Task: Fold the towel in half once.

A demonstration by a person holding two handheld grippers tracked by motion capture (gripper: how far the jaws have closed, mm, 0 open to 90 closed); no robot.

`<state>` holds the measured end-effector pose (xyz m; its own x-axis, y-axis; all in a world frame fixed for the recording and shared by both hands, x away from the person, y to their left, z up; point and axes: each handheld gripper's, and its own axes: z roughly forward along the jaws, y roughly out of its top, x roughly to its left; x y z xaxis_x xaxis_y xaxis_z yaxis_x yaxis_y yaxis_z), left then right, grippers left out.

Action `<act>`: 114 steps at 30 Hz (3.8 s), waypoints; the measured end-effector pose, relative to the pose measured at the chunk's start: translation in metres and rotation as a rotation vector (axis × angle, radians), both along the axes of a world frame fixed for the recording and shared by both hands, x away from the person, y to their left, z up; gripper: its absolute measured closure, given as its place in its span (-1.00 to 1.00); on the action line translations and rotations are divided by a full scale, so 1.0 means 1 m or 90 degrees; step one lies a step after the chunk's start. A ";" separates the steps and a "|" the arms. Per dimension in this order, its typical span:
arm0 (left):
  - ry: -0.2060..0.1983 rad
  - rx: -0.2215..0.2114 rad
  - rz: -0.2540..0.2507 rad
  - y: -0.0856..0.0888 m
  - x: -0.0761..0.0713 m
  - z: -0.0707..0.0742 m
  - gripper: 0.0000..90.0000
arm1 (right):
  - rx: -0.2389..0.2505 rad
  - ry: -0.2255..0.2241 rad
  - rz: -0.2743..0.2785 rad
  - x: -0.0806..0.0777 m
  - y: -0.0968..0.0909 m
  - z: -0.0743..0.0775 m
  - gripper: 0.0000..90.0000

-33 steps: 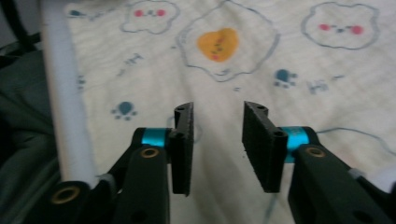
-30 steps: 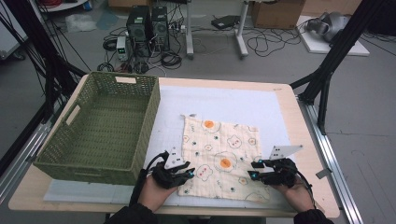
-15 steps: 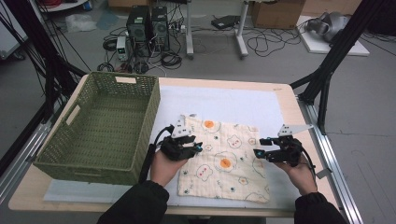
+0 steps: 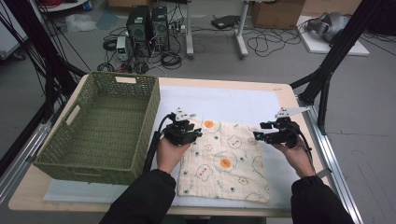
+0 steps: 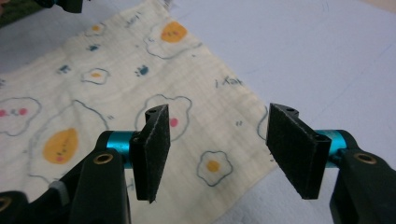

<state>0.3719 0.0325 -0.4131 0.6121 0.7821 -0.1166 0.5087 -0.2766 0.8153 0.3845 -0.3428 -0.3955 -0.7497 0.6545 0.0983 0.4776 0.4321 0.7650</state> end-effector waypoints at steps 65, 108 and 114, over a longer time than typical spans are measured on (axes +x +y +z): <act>0.000 -0.034 -0.013 0.026 -0.056 -0.008 0.30 | 0.055 0.051 0.010 -0.062 -0.033 -0.017 0.16; 0.022 0.018 -0.116 0.019 -0.096 -0.011 0.50 | -0.013 0.048 0.147 -0.105 -0.005 -0.027 0.39; 0.040 0.056 -0.132 0.013 -0.094 -0.030 0.55 | -0.044 0.071 0.161 -0.103 0.002 -0.043 0.81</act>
